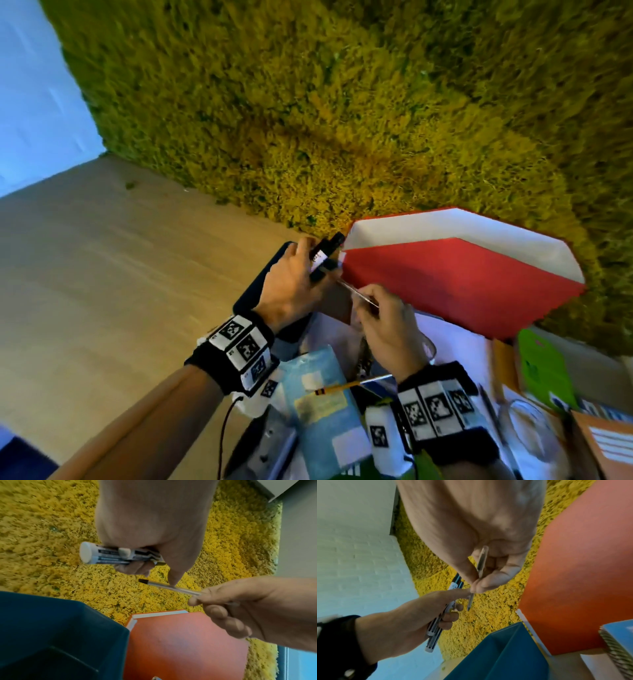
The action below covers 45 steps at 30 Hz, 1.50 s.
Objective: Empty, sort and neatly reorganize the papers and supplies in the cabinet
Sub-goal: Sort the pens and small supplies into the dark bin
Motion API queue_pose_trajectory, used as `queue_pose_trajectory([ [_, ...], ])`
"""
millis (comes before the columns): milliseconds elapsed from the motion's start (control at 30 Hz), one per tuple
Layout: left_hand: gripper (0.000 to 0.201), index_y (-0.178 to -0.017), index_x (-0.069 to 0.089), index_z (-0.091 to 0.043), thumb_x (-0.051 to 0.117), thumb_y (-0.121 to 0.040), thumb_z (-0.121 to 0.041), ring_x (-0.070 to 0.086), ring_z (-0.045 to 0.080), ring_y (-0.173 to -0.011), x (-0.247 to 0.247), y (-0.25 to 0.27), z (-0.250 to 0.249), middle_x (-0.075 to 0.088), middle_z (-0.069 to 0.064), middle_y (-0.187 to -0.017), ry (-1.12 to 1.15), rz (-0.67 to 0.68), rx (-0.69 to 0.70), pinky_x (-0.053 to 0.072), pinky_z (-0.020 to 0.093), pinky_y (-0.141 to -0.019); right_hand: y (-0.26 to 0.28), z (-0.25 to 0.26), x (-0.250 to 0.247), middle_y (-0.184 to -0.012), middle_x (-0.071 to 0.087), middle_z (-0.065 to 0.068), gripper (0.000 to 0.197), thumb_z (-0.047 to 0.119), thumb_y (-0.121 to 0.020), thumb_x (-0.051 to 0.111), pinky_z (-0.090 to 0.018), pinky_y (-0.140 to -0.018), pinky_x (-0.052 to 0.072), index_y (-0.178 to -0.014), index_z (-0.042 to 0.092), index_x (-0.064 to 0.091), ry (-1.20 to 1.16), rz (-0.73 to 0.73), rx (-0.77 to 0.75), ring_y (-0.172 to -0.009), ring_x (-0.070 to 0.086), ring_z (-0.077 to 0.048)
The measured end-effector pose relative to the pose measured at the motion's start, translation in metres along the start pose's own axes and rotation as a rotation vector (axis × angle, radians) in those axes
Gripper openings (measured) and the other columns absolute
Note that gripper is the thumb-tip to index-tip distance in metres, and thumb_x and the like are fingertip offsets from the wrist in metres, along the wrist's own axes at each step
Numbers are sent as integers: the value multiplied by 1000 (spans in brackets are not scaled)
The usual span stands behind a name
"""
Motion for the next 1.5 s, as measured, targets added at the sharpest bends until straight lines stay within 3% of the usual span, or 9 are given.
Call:
queue_pose_trajectory([
  [133, 31, -109, 66, -23, 60, -90, -46, 64, 34, -92, -4, -4, 25, 64, 12, -102, -24, 72, 134, 43, 32, -67, -27, 15, 24, -66, 68, 0, 7, 22, -89, 62, -33, -59, 49, -83, 22, 65, -63, 124, -25, -60, 64, -18],
  [333, 47, -75, 59, -11, 58, -90, -56, 61, 24, -68, 0, -14, 59, 58, 2, -63, 109, 327, -118, 31, 20, -53, -63, 27, 58, -81, 67, -9, 26, 22, -92, 62, -27, -56, 57, -112, 6, 57, -727, 175, 360, -62, 67, -13],
  [567, 28, -115, 63, -2, 54, -99, -24, 62, 31, -105, 3, -27, 76, 67, 18, -111, 125, 530, -86, 38, 18, -76, -99, 16, 113, -76, 65, -3, 30, 46, -88, 62, -29, -50, 51, -84, 16, 61, -385, 206, 352, -62, 64, -16],
  [667, 27, -86, 65, -14, 55, -94, -38, 67, 26, -86, 7, -30, 84, 68, 11, -84, 171, 611, -76, 44, 30, -69, -107, 2, 133, -78, 69, -16, 39, 48, -88, 61, -45, -66, 56, -69, 14, 60, -241, 212, 385, -75, 68, -34],
  [800, 30, -70, 64, -17, 64, -86, -41, 63, 4, -69, 2, -38, 105, 67, -3, -71, 102, 507, -76, 46, 25, -63, -106, -13, 140, -85, 71, -22, 45, 49, -87, 59, -37, -74, 53, -82, 5, 68, -45, 198, 407, -86, 68, -36],
  [900, 26, -110, 68, -9, 66, -87, -22, 64, 23, -100, -8, -49, 117, 64, 11, -110, 9, 258, -73, 51, 34, -86, -101, -5, 138, -95, 70, -17, 44, 49, -83, 60, -37, -76, 53, -102, 9, 61, 65, 194, 319, -92, 67, -33],
  [1000, 51, -132, 49, -8, 64, -86, -24, 47, 34, -117, 3, -43, 129, 45, 15, -126, -193, 361, -153, 44, 42, -97, -93, 10, 141, -106, 63, -19, 38, 32, -89, 61, -37, -75, 48, -119, 13, 47, 242, 323, 212, -97, 63, -36],
  [1300, 34, -123, 48, -9, 49, -91, -19, 56, 34, -114, 17, -26, 138, 57, 14, -122, -295, 429, -169, 42, 38, -90, -71, 19, 162, -114, 52, -9, 36, 12, -91, 32, -38, -75, 47, -110, 11, 63, 904, 356, 10, -104, 53, -28],
  [1500, 39, -131, 43, -8, 46, -95, -22, 55, 33, -116, 22, -22, 141, 55, 16, -124, -394, 397, -129, 41, 39, -93, -66, 22, 167, -129, 50, -1, 38, 15, -87, 52, -46, -95, 30, -124, 18, 57, 899, 645, -378, -126, 35, -26],
])
Point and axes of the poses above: each hand's wrist, its own y-axis away from the middle knuckle, its own x-axis out of the palm, z = x × y, the point moved 3 cm from there along -y, towards the middle knuckle
